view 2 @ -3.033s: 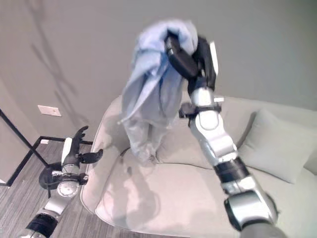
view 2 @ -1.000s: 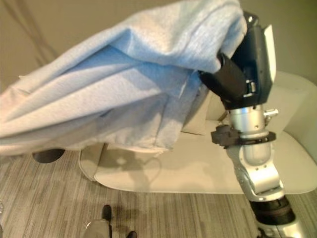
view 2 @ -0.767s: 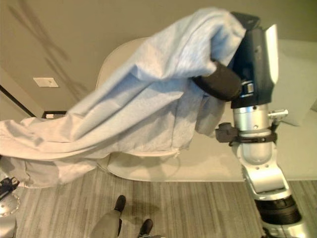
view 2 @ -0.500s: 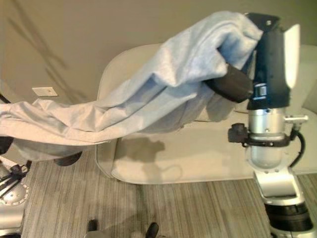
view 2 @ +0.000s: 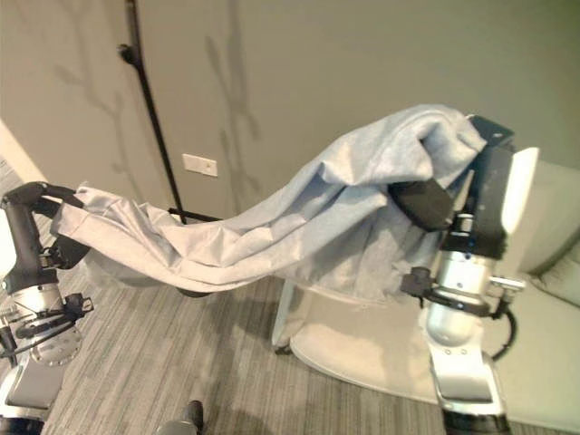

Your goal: Hang the clothes on the sofa on the clothes rack.

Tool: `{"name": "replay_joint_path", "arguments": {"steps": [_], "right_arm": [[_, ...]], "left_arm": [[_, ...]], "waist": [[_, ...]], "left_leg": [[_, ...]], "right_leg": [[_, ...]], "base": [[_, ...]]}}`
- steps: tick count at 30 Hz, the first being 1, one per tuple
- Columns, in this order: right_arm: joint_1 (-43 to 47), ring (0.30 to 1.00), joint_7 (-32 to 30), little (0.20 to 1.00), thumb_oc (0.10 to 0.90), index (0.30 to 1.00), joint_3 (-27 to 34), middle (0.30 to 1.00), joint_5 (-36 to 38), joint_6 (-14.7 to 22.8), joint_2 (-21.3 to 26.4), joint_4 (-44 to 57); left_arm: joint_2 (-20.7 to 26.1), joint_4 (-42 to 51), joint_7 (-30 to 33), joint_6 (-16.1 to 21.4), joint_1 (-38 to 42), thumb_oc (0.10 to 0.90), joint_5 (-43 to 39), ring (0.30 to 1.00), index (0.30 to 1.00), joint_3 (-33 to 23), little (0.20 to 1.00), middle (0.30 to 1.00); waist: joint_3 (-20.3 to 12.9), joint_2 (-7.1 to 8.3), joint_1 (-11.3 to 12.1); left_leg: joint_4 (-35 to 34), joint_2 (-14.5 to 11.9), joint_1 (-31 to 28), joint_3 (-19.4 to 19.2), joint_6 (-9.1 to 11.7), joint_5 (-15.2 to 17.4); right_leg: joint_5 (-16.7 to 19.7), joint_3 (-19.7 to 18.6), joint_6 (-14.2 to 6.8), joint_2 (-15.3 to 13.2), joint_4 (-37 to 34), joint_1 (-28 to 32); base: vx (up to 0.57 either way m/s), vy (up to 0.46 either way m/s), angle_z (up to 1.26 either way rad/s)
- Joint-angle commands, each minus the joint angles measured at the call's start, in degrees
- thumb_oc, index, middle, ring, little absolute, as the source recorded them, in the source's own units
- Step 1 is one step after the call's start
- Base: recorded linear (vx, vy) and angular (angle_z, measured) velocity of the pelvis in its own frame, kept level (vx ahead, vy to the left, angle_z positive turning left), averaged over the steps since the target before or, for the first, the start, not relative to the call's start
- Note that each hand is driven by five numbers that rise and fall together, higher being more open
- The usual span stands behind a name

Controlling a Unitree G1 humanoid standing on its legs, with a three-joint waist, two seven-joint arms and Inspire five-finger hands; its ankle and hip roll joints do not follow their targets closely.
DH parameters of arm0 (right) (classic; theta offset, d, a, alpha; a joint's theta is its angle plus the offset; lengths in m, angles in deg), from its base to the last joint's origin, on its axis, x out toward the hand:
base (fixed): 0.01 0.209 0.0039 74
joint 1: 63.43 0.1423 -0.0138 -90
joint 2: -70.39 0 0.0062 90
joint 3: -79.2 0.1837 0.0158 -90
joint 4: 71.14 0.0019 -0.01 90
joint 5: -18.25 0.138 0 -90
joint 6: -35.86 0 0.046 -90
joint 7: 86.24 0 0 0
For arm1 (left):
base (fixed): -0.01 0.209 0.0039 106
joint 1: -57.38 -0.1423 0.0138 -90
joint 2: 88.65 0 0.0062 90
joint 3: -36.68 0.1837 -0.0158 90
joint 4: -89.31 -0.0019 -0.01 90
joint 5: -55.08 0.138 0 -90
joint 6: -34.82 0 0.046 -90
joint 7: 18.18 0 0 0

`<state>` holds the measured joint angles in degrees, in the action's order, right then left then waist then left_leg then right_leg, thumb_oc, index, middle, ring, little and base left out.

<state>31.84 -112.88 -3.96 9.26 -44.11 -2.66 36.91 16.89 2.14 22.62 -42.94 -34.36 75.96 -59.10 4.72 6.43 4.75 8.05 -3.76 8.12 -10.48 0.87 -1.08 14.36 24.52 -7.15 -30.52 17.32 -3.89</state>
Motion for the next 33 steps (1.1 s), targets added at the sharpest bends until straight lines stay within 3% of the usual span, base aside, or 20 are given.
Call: {"name": "replay_joint_path", "arguments": {"steps": [1,2,3,4,6,7,8,10,11,12,13,15,22,24,26,28,31,32,33], "right_arm": [[8.92,0.3,-5.01,0.3,0.4,0.3,4.52,0.3,-3.33,2.37,6.87,-0.3],[7.72,0.3,-4.22,0.3,0.4,0.3,5.03,0.3,-3.78,2.66,7.01,0.01],[6.41,0.3,-4.1,0.3,0.4,0.3,6.8,0.3,-4.47,3.16,8.64,-0.81],[6.46,0.3,-4.44,0.3,0.4,0.3,7.35,0.3,-4.34,3.66,9.95,-1.55],[6.74,0.3,-4.61,0.3,0.4,0.3,7.48,0.3,-3.98,3.86,10.48,-1.99],[6.26,0.3,-4.66,0.3,0.4,0.3,7.96,0.3,-4.3,3.86,11.17,-2.98],[6.33,0.3,-4.67,0.3,0.4,0.3,7.93,0.3,-4.3,3.89,11.18,-3.04],[4.75,0.3,-4.65,0.3,0.4,0.3,9.13,0.3,-4.46,4.28,13.34,-4.68],[4.76,0.3,-4.66,0.3,0.4,0.3,9.32,0.3,-4.34,4.41,13.45,-4.83],[3.46,0.3,-5.39,0.3,0.4,0.3,10.38,0.3,-4.16,4.41,16.21,-5.94],[3.38,0.3,-5.36,0.3,0.4,0.3,10.48,0.3,-4.12,4.41,16.2,-5.9],[2.77,0.3,-4.55,0.3,0.4,0.3,11.68,0.3,-3.88,3.91,16.72,-6.97],[5.92,0.3,-4.7,0.3,0.4,0.3,9.52,0.3,-4.37,3.02,18.56,-9.6],[7.66,0.3,-4.87,0.3,0.4,0.3,8.83,0.3,-4.47,2.98,19.16,-9.87],[9.93,0.3,-5.48,0.3,0.4,0.3,7.96,0.3,-4.62,2.93,20.08,-10.62],[11.21,0.3,-5.83,0.3,0.4,0.3,7.21,0.3,-4.57,2.91,20.42,-11.25],[11.72,0.3,-6.05,0.3,0.4,0.3,7.59,0.3,-5.23,2.45,21.6,-11.92],[12.83,0.3,-6.44,0.3,0.4,0.3,6.98,0.3,-5.24,2.36,22.17,-12.58],[14.16,0.3,-6.69,0.3,0.4,0.3,6.23,0.3,-5.13,2.21,22.78,-13.15]], "left_arm": [[3.04,7.83,4.04,0.99,5.28,0.4,6.63,0.3,0.3,-4.11,0.3,0.3],[3.02,7.64,4.87,0.76,5.64,0.4,7.99,0.3,0.3,-4.66,0.3,0.3],[3.57,7.77,6.5,-0.11,6.7,0.4,9.95,0.3,0.3,-6.51,0.3,0.3],[4.11,7.8,7.59,-1.35,7.28,0.4,10.72,0.3,0.3,-7.79,0.3,0.3],[4.44,7.76,8.29,-2.45,7.55,0.4,11.05,0.3,0.3,-9.23,0.3,0.3],[5.07,7.94,8.89,-3.86,9.42,0.4,11.12,0.3,0.3,-11.4,0.3,0.3],[5.08,7.95,8.86,-3.9,9.45,0.4,11.11,0.3,0.3,-11.42,0.3,0.3],[5.8,5.52,10.68,-4.71,12.28,0.4,11.21,0.3,0.3,-12.14,0.3,0.3],[5.85,5.26,10.84,-4.66,12.63,0.4,11.24,0.3,0.3,-11.9,0.3,0.3],[6.44,4.16,10.62,-5.95,13.17,0.4,12.38,0.3,0.3,-11.17,0.3,0.3],[6.45,4.15,10.62,-5.95,13.21,0.4,12.36,0.3,0.3,-11.11,0.3,0.3],[5.52,3.82,7.75,-5.93,11.38,0.4,12.45,0.3,0.3,-12.27,0.3,0.3],[4.92,1.34,6.48,-6.13,7.55,0.4,9.54,0.3,0.3,-13.98,0.3,0.3],[4.96,0.78,6.14,-5.68,6.89,0.4,8.24,0.3,0.3,-14.93,0.3,0.3],[5.6,-0.02,6.53,-5.46,5.87,0.4,7.31,0.3,0.3,-16.49,0.3,0.3],[6.15,-0.94,6.76,-5.51,5.99,0.4,6.94,0.3,0.3,-16.81,0.3,0.3],[8.4,-3.43,7.33,-6.19,5.56,0.4,6.39,0.3,0.3,-18.95,0.3,0.3],[10.23,-5.18,7.66,-6.74,5.65,0.4,6.33,0.3,0.3,-19.14,0.3,0.3],[11.98,-6.97,7.74,-7.53,5.84,0.4,5.95,0.3,0.3,-19.28,0.3,0.3]], "waist": [[-3.3,-1.47,-1.55],[-3.32,-1.26,-2.28],[-3.79,-1.03,-3.04],[-4.14,-0.97,-2.88],[-4.35,-0.9,-2.79],[-4.27,-0.3,-3.22],[-4.31,-0.35,-3.18],[-3.44,1.03,-5.3],[-3.28,1.11,-5.2],[-3.34,1.85,-6.15],[-3.32,1.88,-6.16],[-5.78,2.21,-5.73],[-7.56,1.37,-3.86],[-6.12,1.52,-3.05],[-4.45,1.84,-1.65],[-3.72,1.71,-1.8],[-3.42,1.69,-1.93],[-3.71,1.71,-1.76],[-3.73,1.14,-1.21]], "left_leg": [[-9.14,-1.13,-7.18,0.2,-0.81,4.04],[-9.9,-0.51,-8.15,0.62,-1.11,3.9],[-10.92,0.57,-9.41,1.0,-1.53,3.78],[-11.72,0.77,-9.94,0.64,-1.43,3.77],[-12.28,0.9,-10.31,0.49,-1.29,3.71],[-12.44,1.27,-10.98,1.22,-0.97,4.0],[-12.45,1.18,-10.93,1.17,-0.92,4.01],[-11.03,2.46,-12.3,3.33,-0.8,6.13],[-10.65,2.53,-11.87,3.31,-0.85,5.84],[-8.89,3.34,-11.99,5.04,-0.97,7.73],[-8.78,3.38,-11.89,5.1,-0.99,7.68],[-7.71,3.67,-12.32,5.24,-1.06,9.07],[-2.02,2.37,-12.22,6.11,0.28,12.09],[4.87,1.59,-9.12,5.85,2.03,11.93],[14.02,0.76,-4.78,6.31,3.71,9.03],[17.74,-0.09,-2.35,6.89,4.19,8.29],[13.83,-3.18,-0.96,5.42,4.12,8.2],[6.23,-4.24,-1.3,6.07,4.05,7.12],[0.45,-5.68,-0.35,7.86,4.63,3.8]], "right_leg": [[-10.04,1.68,-2.88,3.18,4.79,2.47],[-11.58,-0.55,-2.48,6.42,5.27,1.34],[-16.32,-3.65,-1.39,13.07,4.01,0.0],[-18.2,-3.63,-0.38,15.84,2.86,-0.25],[-19.02,-3.28,0.46,18.07,1.61,-0.8],[-19.6,-4.03,1.12,22.05,-0.38,-3.5],[-19.54,-4.05,1.18,22.17,-0.49,-3.54],[-18.17,-10.32,0.98,26.44,-6.47,-6.1],[-17.25,-10.19,1.09,26.43,-7.41,-5.89],[-16.66,-13.69,1.11,27.12,-11.49,-3.86],[-16.42,-13.62,1.11,27.09,-11.8,-3.74],[-16.32,-14.9,2.08,28.22,-14.4,-0.5],[-15.98,-15.35,2.73,29.2,-18.9,3.77],[-16.03,-14.48,3.45,28.98,-20.28,5.32],[-16.41,-13.59,4.48,28.84,-21.7,7.27],[-16.47,-12.99,4.83,29.04,-22.12,7.79],[-17.07,-12.0,4.35,28.27,-22.24,8.01],[-17.13,-12.22,3.75,27.69,-22.23,7.74],[-17.79,-12.75,3.43,27.84,-22.25,7.94]], "base": [[0.14,0.309,-0.24],[0.14,0.316,-0.1],[0.21,0.223,-0.01],[0.19,0.184,0.2],[0.1,0.038,0.08],[0.08,-0.002,-0.06],[0.12,0.007,-0.18],[0.16,0.008,-0.09],[0.21,0.002,0.26],[0.09,-0.008,0.64],[0.19,-0.019,1.0],[0.21,-0.048,0.92],[0.18,-0.058,0.13],[0.07,-0.082,0.06],[0.06,-0.057,0.07],[0.02,-0.023,0.15],[0.08,0.066,0.25],[0.2,0.203,0.24],[0.21,0.219,0.09]]}}
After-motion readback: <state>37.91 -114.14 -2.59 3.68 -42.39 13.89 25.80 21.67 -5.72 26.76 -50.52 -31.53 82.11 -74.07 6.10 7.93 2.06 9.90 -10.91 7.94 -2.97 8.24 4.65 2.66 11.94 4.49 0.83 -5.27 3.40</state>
